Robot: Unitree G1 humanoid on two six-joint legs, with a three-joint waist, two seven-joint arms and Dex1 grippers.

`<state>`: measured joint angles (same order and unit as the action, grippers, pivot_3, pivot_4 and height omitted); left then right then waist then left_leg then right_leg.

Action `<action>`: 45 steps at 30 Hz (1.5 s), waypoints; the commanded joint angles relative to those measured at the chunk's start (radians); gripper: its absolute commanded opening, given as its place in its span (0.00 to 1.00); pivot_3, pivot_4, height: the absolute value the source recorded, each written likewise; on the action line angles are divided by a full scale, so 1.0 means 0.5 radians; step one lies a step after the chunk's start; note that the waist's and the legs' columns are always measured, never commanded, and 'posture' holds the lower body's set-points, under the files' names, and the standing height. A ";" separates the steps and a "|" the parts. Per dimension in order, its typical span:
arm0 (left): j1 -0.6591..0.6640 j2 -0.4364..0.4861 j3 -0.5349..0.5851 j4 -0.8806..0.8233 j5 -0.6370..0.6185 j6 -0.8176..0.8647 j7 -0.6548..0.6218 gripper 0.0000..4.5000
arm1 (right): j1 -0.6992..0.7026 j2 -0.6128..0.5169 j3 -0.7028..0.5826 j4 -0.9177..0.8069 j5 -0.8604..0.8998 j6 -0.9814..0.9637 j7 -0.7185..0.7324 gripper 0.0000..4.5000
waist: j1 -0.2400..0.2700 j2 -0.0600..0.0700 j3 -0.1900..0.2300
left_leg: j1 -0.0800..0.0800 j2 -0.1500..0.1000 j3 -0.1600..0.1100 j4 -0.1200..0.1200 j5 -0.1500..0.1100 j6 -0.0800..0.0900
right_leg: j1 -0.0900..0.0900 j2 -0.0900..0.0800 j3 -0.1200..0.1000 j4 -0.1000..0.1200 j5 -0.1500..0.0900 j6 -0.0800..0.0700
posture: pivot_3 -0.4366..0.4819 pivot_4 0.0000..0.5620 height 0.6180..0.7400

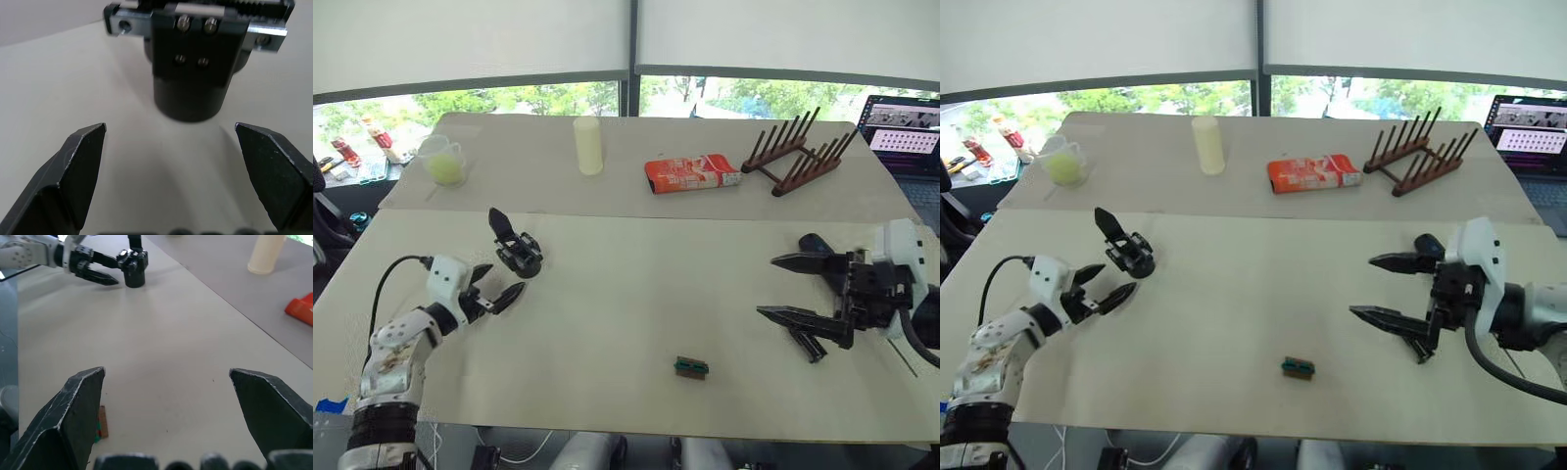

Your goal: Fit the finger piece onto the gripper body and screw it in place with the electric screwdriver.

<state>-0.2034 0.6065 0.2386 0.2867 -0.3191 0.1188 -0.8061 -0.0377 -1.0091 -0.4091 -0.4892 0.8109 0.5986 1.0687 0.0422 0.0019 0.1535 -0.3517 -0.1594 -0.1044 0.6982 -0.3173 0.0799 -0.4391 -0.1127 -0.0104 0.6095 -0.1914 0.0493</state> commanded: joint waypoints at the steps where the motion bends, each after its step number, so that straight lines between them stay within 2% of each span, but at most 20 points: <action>1: -0.116 -0.014 -0.050 0.097 0.032 -0.080 -0.039 0.99 | -0.142 0.047 0.092 -0.031 0.016 -0.020 -0.048 1.00 | -0.003 -0.003 -0.001 | -0.001 0.000 0.000 0.001 0.000 0.000 | 0.000 0.000 -0.001 0.000 0.000 0.000 | 0.48 0.27 1.00; 8: -0.307 -0.081 -0.131 0.314 0.092 -0.193 -0.036 0.99 | -0.165 0.113 0.185 -0.052 -0.043 -0.046 -0.074 1.00 | -0.005 -0.005 0.000 | -0.002 0.001 -0.001 0.001 0.000 0.000 | -0.004 0.000 -0.002 0.002 0.001 -0.001 | 0.48 0.27 1.00; 11: -0.344 -0.084 -0.155 0.359 0.098 -0.284 -0.131 0.81 | -0.147 0.127 0.178 -0.085 -0.043 -0.042 -0.089 1.00 | -0.005 -0.005 0.000 | -0.002 0.001 -0.001 0.004 0.000 0.000 | -0.003 0.000 -0.002 0.002 0.001 -0.001 | 0.48 0.27 1.00; 14: -0.379 -0.100 -0.257 0.256 0.106 -0.311 -0.260 0.53 | -0.114 0.132 0.141 -0.119 -0.025 -0.034 -0.107 1.00 | -0.006 -0.005 0.000 | -0.002 0.001 -0.001 0.006 0.000 0.000 | -0.003 0.000 -0.002 0.003 0.001 -0.001 | 0.48 0.27 1.00; 15: -0.389 -0.110 -0.285 0.215 0.099 -0.305 -0.292 0.53 | -0.103 0.131 0.130 -0.126 -0.022 -0.033 -0.109 1.00 | -0.001 -0.005 0.000 | -0.003 0.001 -0.001 0.006 0.000 0.000 | -0.003 0.000 -0.002 0.003 0.001 -0.001 | 0.48 0.27 1.00; 18: -0.463 -0.180 -0.480 0.003 0.056 -0.237 -0.494 0.53 | -0.015 0.129 0.065 -0.193 -0.005 -0.021 -0.121 1.00 | 0.019 -0.006 0.000 | -0.006 0.000 -0.002 0.009 0.000 0.001 | -0.002 0.000 -0.004 0.003 0.001 -0.001 | 0.48 0.27 1.00; 23: -0.685 -0.381 -0.756 -0.085 0.060 -0.164 -0.701 0.53 | 0.151 0.147 -0.040 -0.301 0.026 0.007 -0.178 1.00 | 0.033 -0.008 0.001 | -0.017 -0.002 -0.004 0.023 -0.001 0.004 | -0.005 0.000 -0.005 0.002 0.003 0.002 | 0.48 0.27 1.00; 26: -0.806 -0.519 -0.908 0.020 0.145 -0.173 -0.732 0.53 | 0.244 0.174 -0.073 -0.369 0.024 0.005 -0.235 1.00 | 0.005 -0.008 0.002 | -0.018 -0.002 -0.004 0.027 -0.001 0.004 | -0.004 -0.001 -0.005 0.003 0.003 0.003 | 0.48 0.27 1.00; 29: -0.882 -0.622 -0.969 0.160 0.190 -0.232 -0.754 0.53 | 0.308 0.196 -0.099 -0.425 0.025 0.007 -0.295 1.00 | -0.013 -0.008 0.002 | -0.015 0.001 -0.004 0.027 -0.001 0.005 | -0.004 -0.003 -0.002 0.004 0.003 0.002 | 0.48 0.27 1.00; 36: -0.969 -0.697 -1.056 0.529 0.321 -0.421 -0.876 0.53 | 0.473 0.229 -0.180 -0.543 0.020 -0.005 -0.379 1.00 | -0.008 -0.009 0.002 | -0.014 0.005 -0.004 0.027 0.006 0.011 | -0.005 0.000 0.000 0.007 0.006 -0.002 | 0.48 0.27 1.00; 38: -0.976 -0.678 -1.063 0.629 0.381 -0.461 -0.876 0.76 | 0.494 0.233 -0.205 -0.561 -0.001 -0.007 -0.421 1.00 | -0.005 -0.009 0.002 | -0.014 0.002 -0.004 0.027 0.006 0.011 | -0.004 0.000 0.000 0.006 0.006 -0.002 | 0.48 0.27 1.00; 41: -0.940 -0.598 -1.021 0.580 0.377 -0.427 -0.896 0.99 | 0.524 0.215 -0.261 -0.587 -0.005 0.007 -0.458 1.00 | -0.004 -0.009 0.002 | -0.014 0.000 -0.004 0.028 0.006 0.011 | -0.003 0.001 0.000 0.005 0.007 0.000 | 0.48 0.27 1.00; 45: -0.812 -0.351 -0.903 0.270 0.251 -0.244 -1.017 0.99 | 0.559 0.112 -0.407 -0.567 0.052 0.164 -0.496 1.00 | -0.014 -0.008 0.002 | -0.014 0.002 -0.004 0.026 0.006 0.013 | -0.005 0.001 0.001 0.007 0.008 0.000 | 0.48 0.27 1.00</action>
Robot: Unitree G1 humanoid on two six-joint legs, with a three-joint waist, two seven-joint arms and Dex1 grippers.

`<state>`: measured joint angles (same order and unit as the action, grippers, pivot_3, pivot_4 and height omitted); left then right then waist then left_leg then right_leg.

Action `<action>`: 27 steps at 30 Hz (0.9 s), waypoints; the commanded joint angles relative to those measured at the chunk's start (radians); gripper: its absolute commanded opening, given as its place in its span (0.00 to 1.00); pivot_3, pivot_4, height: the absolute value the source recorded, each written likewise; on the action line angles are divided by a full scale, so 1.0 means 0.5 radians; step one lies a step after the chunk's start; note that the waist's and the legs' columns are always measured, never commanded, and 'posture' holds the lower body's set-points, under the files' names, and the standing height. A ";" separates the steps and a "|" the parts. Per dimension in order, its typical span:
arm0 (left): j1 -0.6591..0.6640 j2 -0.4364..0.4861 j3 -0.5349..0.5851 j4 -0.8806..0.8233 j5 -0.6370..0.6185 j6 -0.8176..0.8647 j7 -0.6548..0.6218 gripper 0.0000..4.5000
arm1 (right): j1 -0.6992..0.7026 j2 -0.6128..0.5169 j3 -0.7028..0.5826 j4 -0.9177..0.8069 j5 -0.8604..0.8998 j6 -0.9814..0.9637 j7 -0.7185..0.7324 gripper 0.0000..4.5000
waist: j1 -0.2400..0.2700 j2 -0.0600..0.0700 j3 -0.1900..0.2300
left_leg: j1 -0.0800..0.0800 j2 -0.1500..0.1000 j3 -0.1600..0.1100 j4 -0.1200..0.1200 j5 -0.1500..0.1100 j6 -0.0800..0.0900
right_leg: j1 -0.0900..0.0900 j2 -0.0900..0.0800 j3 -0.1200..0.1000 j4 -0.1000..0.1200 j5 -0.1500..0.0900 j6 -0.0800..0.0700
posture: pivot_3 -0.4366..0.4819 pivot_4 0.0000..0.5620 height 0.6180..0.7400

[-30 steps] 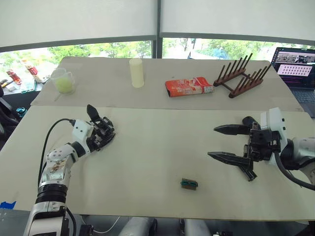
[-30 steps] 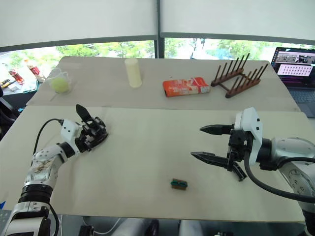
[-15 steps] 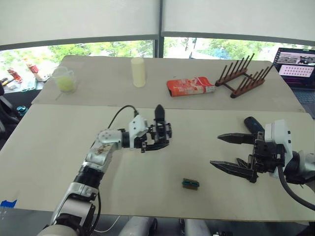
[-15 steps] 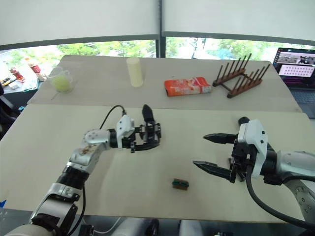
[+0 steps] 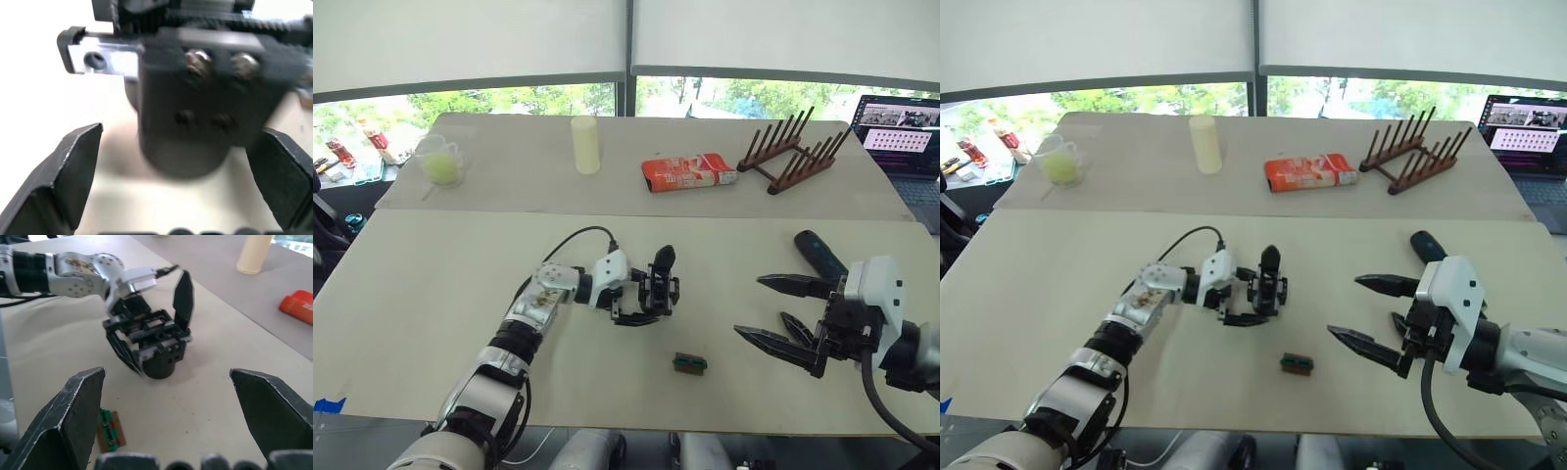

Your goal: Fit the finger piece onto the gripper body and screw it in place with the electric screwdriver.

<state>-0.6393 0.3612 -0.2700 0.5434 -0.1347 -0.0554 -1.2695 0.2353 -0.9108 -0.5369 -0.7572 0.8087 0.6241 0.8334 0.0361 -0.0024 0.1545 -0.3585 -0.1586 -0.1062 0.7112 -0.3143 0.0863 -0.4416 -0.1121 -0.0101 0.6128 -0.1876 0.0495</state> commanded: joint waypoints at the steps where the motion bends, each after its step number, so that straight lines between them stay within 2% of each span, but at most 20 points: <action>1: 0.108 0.235 0.145 -0.384 -0.168 0.183 -0.146 0.99 | 0.024 -0.142 -0.190 -0.010 0.062 0.181 -0.017 1.00 | -0.006 0.001 0.000 | 0.000 0.001 0.000 0.000 0.000 0.000 | -0.002 0.000 0.000 0.000 0.000 0.000 | 0.48 0.27 1.00; 7: 0.277 0.665 0.329 -1.227 -0.620 0.848 -0.307 0.99 | -0.011 -0.552 -0.275 0.165 0.145 0.659 0.073 1.00 | 0.016 0.002 0.000 | 0.000 0.000 -0.001 -0.001 -0.001 -0.002 | 0.002 0.003 -0.001 -0.002 0.000 -0.002 | 0.48 0.27 1.00; 11: 0.339 0.857 0.355 -1.612 -0.816 1.052 -0.390 0.99 | -0.191 -0.863 -0.045 0.334 0.161 1.020 -0.015 1.00 | 0.008 0.003 0.001 | 0.000 -0.002 0.002 -0.001 -0.005 -0.006 | 0.003 0.000 -0.001 -0.004 0.001 -0.001 | 0.48 0.27 1.00; 16: 0.271 0.770 0.392 -1.777 -0.935 1.167 -0.188 0.99 | -0.569 -0.931 0.298 0.539 0.232 1.393 -0.203 1.00 | 0.013 0.002 0.001 | 0.000 0.001 0.001 -0.002 -0.005 -0.007 | 0.002 -0.005 0.000 -0.004 0.001 -0.002 | 0.48 0.27 1.00; 20: 0.228 0.721 0.403 -1.863 -1.051 1.324 -0.070 0.99 | -0.851 -0.851 0.592 0.692 0.191 1.615 -0.326 1.00 | 0.008 0.002 0.002 | -0.004 0.001 0.001 -0.002 -0.005 -0.007 | 0.000 -0.005 -0.001 -0.005 0.001 -0.002 | 0.48 0.27 1.00; 27: 0.237 0.717 0.406 -1.905 -1.046 1.300 0.017 0.99 | -0.942 -0.784 0.947 0.864 -0.006 1.562 -0.306 1.00 | 0.005 0.002 0.002 | -0.005 0.001 0.001 -0.002 -0.002 -0.003 | -0.004 -0.005 -0.002 -0.004 0.001 -0.002 | 0.48 0.27 1.00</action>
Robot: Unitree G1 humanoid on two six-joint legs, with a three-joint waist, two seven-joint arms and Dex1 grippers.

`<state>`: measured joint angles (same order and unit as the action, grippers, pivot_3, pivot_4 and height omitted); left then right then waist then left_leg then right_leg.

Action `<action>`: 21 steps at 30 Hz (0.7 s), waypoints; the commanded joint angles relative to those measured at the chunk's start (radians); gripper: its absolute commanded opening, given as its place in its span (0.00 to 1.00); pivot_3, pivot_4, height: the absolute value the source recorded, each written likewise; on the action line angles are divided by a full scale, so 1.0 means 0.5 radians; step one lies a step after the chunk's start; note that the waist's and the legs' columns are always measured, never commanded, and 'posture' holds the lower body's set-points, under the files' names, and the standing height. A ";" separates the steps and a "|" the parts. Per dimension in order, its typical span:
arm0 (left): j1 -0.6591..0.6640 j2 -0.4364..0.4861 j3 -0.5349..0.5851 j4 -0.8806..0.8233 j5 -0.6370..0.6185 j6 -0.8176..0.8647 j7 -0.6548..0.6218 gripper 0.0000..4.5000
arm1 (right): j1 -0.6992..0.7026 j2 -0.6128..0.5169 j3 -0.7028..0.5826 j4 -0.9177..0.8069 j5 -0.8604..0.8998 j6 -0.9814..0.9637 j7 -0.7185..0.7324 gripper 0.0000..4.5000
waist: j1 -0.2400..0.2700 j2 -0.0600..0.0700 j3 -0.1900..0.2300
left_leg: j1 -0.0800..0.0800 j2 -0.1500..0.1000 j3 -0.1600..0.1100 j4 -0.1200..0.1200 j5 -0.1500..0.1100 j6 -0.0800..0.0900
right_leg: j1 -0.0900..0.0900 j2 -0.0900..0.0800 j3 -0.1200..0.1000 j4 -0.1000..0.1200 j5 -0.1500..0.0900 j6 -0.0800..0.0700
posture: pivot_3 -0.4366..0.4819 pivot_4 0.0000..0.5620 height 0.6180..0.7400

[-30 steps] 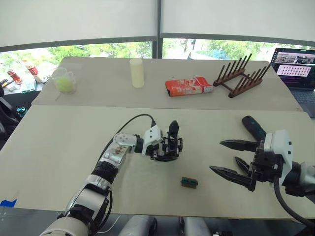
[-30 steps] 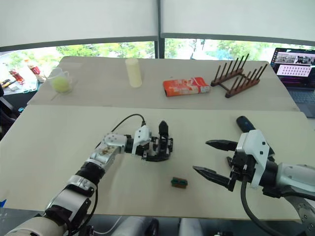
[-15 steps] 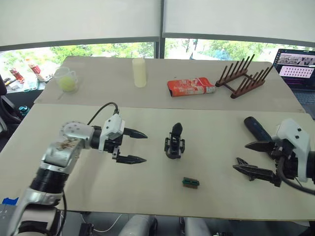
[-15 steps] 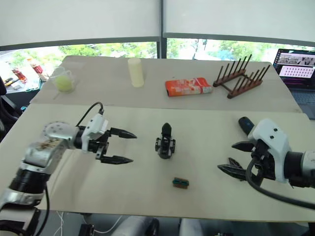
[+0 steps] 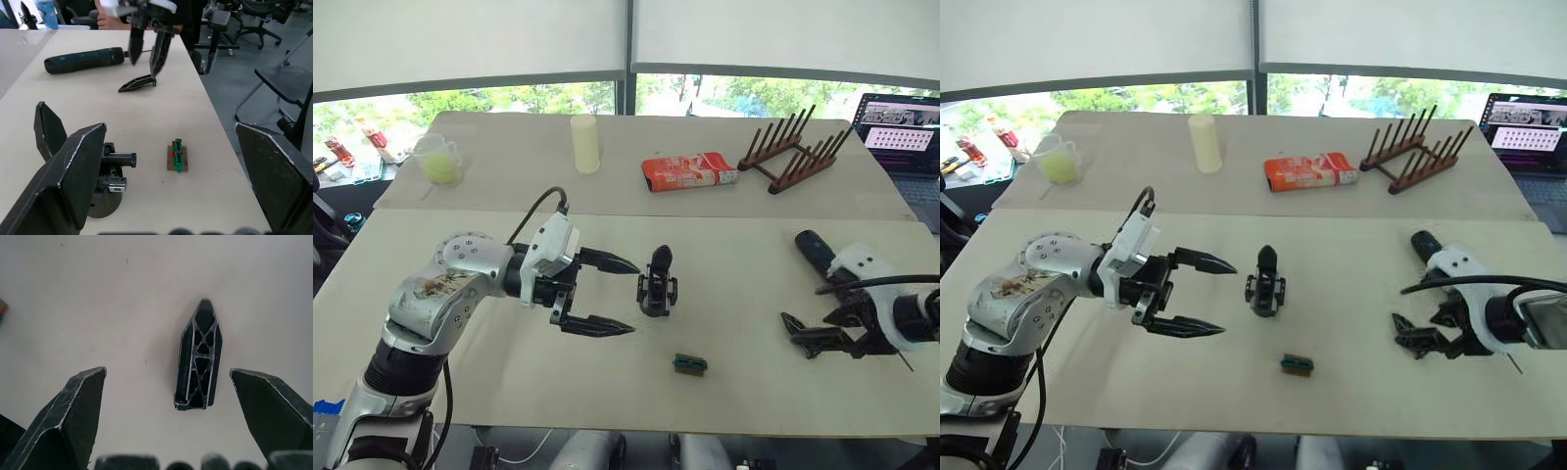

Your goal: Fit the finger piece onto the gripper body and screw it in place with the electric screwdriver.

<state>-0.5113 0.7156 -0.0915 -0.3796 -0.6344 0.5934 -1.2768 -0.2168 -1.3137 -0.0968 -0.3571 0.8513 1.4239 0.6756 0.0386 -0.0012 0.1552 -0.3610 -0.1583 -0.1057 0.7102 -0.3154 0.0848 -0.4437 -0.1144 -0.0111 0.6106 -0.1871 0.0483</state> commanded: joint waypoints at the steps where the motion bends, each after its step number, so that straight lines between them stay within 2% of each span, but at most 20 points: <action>1: -0.024 0.005 0.051 -0.060 -0.051 0.006 0.043 0.99 | -0.053 0.056 0.121 0.102 -0.137 -0.083 0.011 1.00 | 0.000 0.000 0.000 | 0.000 0.000 0.000 0.000 0.000 0.000 | 0.000 0.000 0.000 0.000 0.000 0.000 | 0.48 0.27 1.00; 2: -0.028 0.004 0.051 -0.060 -0.055 0.008 0.051 0.99 | -0.066 0.079 0.157 0.127 -0.171 -0.114 0.017 1.00 | 0.000 0.000 0.000 | 0.000 0.000 0.000 0.001 0.000 -0.001 | 0.001 0.001 -0.001 0.000 0.000 0.000 | 0.48 0.27 1.00; 5: -0.031 -0.005 0.041 -0.069 -0.056 0.003 0.084 1.00 | -0.077 0.133 0.243 0.205 -0.261 -0.161 0.038 0.82 | 0.000 0.000 0.000 | 0.001 -0.001 0.001 0.001 -0.001 -0.002 | 0.002 0.001 0.000 0.001 0.000 0.000 | 0.48 0.27 1.00; 12: -0.051 0.008 0.035 -0.050 -0.069 -0.005 0.104 1.00 | -0.011 0.136 0.283 0.234 -0.404 -0.294 0.142 0.26 | 0.000 0.000 0.000 | 0.004 -0.001 0.001 0.002 -0.002 -0.005 | 0.005 0.004 0.000 0.001 0.000 0.000 | 0.48 0.27 1.00; 17: -0.074 0.000 0.061 0.016 -0.107 0.092 0.188 1.00 | 0.060 0.062 0.067 0.123 -0.411 -0.513 0.325 0.25 | 0.002 0.000 0.000 | 0.005 -0.001 0.000 0.001 -0.002 -0.005 | 0.005 0.004 0.000 0.001 0.000 0.000 | 0.48 0.27 1.00; 20: -0.068 -0.086 0.148 0.022 -0.179 0.194 0.393 1.00 | 0.074 0.096 -0.145 0.006 -0.488 -0.978 0.483 0.25 | -0.004 0.004 0.000 | 0.004 -0.002 0.001 0.001 -0.002 -0.005 | 0.004 0.005 0.000 0.002 0.000 0.000 | 0.48 0.27 1.00; 21: -0.079 -0.158 0.190 0.025 -0.230 0.280 0.547 1.00 | 0.001 0.201 -0.235 -0.031 -0.467 -1.010 0.389 0.25 | -0.007 0.003 0.000 | 0.005 -0.001 0.002 0.001 -0.002 -0.005 | 0.004 0.006 0.001 0.002 0.000 0.001 | 0.48 0.27 1.00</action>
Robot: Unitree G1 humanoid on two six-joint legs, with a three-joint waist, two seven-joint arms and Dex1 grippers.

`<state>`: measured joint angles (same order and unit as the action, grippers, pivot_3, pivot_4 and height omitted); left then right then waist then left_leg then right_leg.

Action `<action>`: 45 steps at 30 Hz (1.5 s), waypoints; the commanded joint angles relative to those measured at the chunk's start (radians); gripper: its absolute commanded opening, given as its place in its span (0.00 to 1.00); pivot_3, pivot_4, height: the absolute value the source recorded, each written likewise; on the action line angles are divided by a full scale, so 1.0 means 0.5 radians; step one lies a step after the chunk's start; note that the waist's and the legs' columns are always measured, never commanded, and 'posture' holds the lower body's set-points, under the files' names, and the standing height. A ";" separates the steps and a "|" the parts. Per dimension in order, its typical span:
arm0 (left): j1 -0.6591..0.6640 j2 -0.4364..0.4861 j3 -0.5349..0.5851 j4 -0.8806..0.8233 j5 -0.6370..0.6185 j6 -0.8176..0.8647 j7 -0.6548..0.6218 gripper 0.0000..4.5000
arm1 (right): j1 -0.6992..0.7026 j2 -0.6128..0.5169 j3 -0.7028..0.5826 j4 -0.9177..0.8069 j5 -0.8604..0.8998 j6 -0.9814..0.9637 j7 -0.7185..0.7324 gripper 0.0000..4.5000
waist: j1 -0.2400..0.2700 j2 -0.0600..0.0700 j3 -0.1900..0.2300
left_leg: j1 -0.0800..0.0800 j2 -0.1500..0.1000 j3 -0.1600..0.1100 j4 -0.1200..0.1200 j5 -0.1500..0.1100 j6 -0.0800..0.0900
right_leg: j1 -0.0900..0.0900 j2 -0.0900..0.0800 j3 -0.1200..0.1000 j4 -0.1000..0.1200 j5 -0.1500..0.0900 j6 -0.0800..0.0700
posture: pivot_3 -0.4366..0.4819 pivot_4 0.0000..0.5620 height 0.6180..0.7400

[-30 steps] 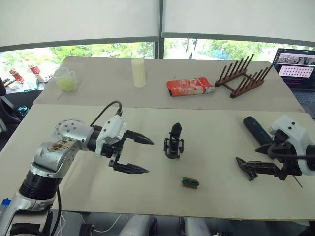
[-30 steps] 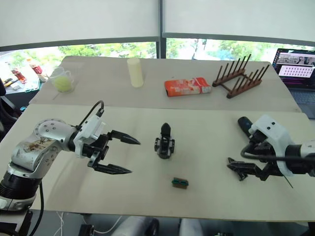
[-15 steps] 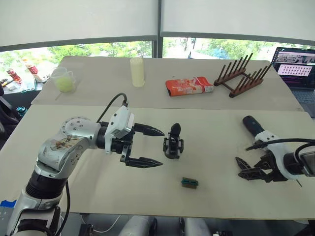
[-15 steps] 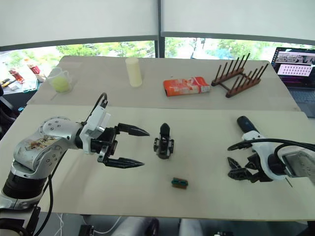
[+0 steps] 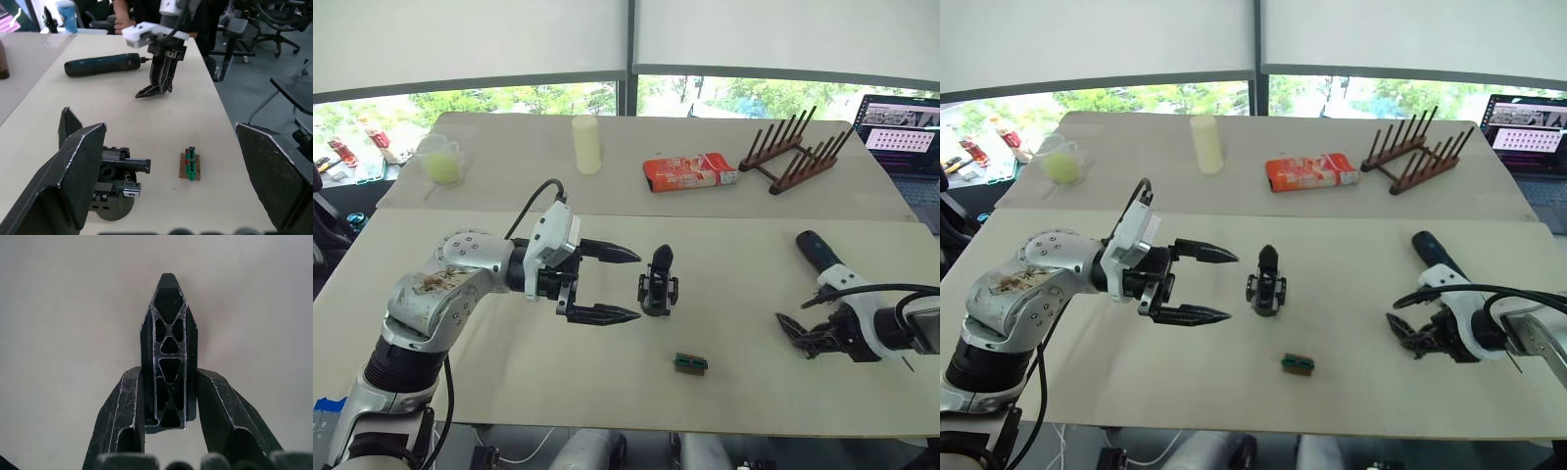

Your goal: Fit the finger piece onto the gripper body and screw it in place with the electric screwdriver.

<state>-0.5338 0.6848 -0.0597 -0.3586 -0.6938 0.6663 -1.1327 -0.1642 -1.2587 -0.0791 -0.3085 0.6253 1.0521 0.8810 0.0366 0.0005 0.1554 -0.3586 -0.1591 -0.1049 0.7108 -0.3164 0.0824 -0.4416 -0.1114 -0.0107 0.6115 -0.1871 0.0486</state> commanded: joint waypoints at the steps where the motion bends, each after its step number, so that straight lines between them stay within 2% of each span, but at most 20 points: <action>1: -0.054 -0.187 0.177 -0.017 -0.209 0.256 0.434 1.00 | -0.190 0.233 -0.329 -0.172 -0.012 -0.321 -0.164 0.25 | -0.006 -0.002 0.001 | 0.001 0.001 0.000 0.000 0.000 0.000 | 0.001 0.001 0.000 0.000 0.000 0.000 | 0.48 0.27 1.00; 4: -0.108 -0.421 0.279 -0.035 -0.409 0.455 0.782 1.00 | -0.314 0.527 -0.321 -0.325 -0.105 -0.473 -0.410 0.25 | 0.002 -0.005 0.002 | 0.003 0.002 -0.001 0.000 0.002 -0.003 | 0.004 0.003 0.002 0.001 0.001 0.000 | 0.48 0.27 1.00; 8: -0.284 -0.728 0.320 0.101 -0.423 0.490 1.203 1.00 | -0.468 0.822 -0.134 -0.443 -0.251 -0.671 -0.592 0.25 | 0.020 -0.006 0.002 | 0.002 0.001 -0.005 0.001 0.004 -0.006 | 0.001 0.004 0.000 0.005 0.001 0.000 | 0.48 0.27 1.00; 10: -0.360 -0.820 0.341 0.173 -0.426 0.498 1.313 1.00 | -0.558 0.940 -0.001 -0.454 -0.378 -0.789 -0.653 0.25 | 0.014 -0.006 0.002 | 0.002 -0.001 -0.004 0.004 0.004 -0.007 | 0.002 0.003 0.001 0.005 0.001 0.000 | 0.48 0.27 1.00; 14: -0.492 -0.995 0.502 0.328 -0.587 0.509 1.518 1.00 | -0.638 1.097 0.185 -0.446 -0.534 -0.935 -0.679 0.25 | 0.004 -0.006 0.002 | 0.003 -0.001 -0.002 0.003 0.004 -0.007 | 0.001 0.004 0.002 0.006 0.002 0.000 | 0.48 0.27 1.00; 17: -0.486 -1.001 0.466 0.326 -0.569 0.518 1.513 0.79 | -0.671 1.174 0.242 -0.424 -0.597 -0.980 -0.687 0.25 | 0.000 -0.006 0.002 | 0.004 0.001 -0.003 0.002 0.009 -0.004 | -0.002 0.006 0.001 0.007 0.001 0.000 | 0.48 0.27 1.00; 19: -0.474 -1.009 0.444 0.303 -0.588 0.542 1.514 0.57 | -0.684 1.210 0.264 -0.424 -0.618 -0.991 -0.680 0.25 | -0.002 -0.006 0.002 | 0.004 0.001 -0.003 0.001 0.010 -0.004 | -0.003 0.007 0.002 0.008 0.001 0.000 | 0.48 0.27 1.00; 32: -0.412 -1.043 0.382 0.331 -0.505 0.454 1.556 0.57 | -0.721 1.333 0.282 -0.437 -0.698 -1.010 -0.662 0.25 | -0.005 -0.006 0.002 | 0.007 0.001 -0.003 0.001 0.010 -0.007 | -0.001 0.008 0.003 0.010 0.001 0.000 | 0.48 0.27 1.00; 35: -0.412 -1.071 0.389 0.343 -0.515 0.459 1.570 0.37 | -0.723 1.340 0.280 -0.445 -0.706 -1.016 -0.650 0.25 | -0.004 -0.006 0.002 | 0.006 0.000 -0.002 0.002 0.009 -0.008 | -0.001 0.008 0.003 0.010 0.001 0.000 | 0.48 0.27 1.00; 38: -0.416 -1.095 0.391 0.349 -0.521 0.465 1.583 0.03 | -0.723 1.347 0.277 -0.457 -0.705 -1.014 -0.645 0.25 | -0.003 -0.006 0.002 | 0.006 0.000 -0.002 0.002 0.009 -0.008 | -0.001 0.008 0.004 0.010 0.001 0.000 | 0.48 0.27 1.00; 39: -0.415 -1.099 0.382 0.347 -0.515 0.467 1.581 0.00 | -0.727 1.355 0.278 -0.465 -0.714 -1.021 -0.651 0.25 | -0.003 -0.006 0.002 | 0.006 0.000 -0.003 0.001 0.009 -0.008 | -0.001 0.008 0.004 0.010 0.001 0.000 | 0.48 0.27 1.00; 45: -0.450 -1.067 0.353 0.391 -0.452 0.429 1.512 0.00 | -0.721 1.340 0.271 -0.502 -0.778 -1.112 -0.615 0.25 | -0.006 -0.006 0.002 | 0.006 0.000 -0.003 0.000 0.009 -0.008 | -0.002 0.008 0.004 0.010 0.001 0.000 | 0.48 0.27 1.00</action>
<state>-0.7382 0.1451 0.1221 -0.1669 -0.9278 0.8947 -0.3572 -0.5027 -0.5840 0.0811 -0.5005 0.2349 0.5517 0.5624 0.0338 -0.0023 0.1563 -0.3554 -0.1589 -0.1061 0.7110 -0.3117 0.0783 -0.4425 -0.1071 -0.0089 0.6165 -0.1864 0.0485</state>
